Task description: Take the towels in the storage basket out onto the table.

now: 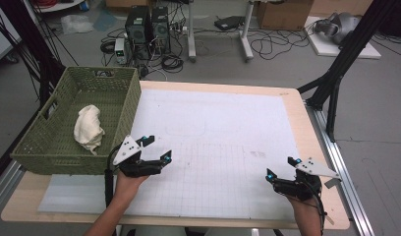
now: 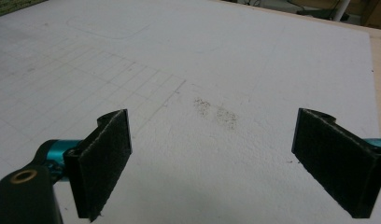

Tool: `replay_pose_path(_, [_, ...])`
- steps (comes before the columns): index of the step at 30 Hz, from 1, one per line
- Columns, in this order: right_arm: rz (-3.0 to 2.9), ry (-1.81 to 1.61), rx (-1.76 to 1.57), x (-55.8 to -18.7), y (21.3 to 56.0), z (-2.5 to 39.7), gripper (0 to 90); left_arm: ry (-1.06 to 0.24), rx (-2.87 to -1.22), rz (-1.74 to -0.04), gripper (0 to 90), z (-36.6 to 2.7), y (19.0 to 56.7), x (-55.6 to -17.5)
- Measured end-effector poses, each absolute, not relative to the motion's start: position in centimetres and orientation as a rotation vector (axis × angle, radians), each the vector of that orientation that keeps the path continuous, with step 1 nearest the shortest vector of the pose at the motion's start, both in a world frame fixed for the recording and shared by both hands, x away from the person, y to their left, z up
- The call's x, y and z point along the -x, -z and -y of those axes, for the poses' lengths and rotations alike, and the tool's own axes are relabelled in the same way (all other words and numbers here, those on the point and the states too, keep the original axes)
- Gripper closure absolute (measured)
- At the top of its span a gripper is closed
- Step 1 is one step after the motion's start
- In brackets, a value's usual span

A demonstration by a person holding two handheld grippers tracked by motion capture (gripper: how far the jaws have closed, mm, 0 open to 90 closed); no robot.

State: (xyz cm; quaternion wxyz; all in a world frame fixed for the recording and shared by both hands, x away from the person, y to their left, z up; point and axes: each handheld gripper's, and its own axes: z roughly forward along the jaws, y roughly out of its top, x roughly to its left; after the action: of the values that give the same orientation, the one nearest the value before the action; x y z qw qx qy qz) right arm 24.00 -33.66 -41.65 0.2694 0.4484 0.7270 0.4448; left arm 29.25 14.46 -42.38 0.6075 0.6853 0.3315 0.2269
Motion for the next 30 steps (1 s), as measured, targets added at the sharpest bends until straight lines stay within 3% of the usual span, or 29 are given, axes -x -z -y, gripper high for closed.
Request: replay_pose_path(30, [-1.957, -1.230, -1.203, -24.5, 41.5, 33.4, 11.2, -0.536, -1.580, -0.763, 16.8, -15.1, 39.9, -28.6])
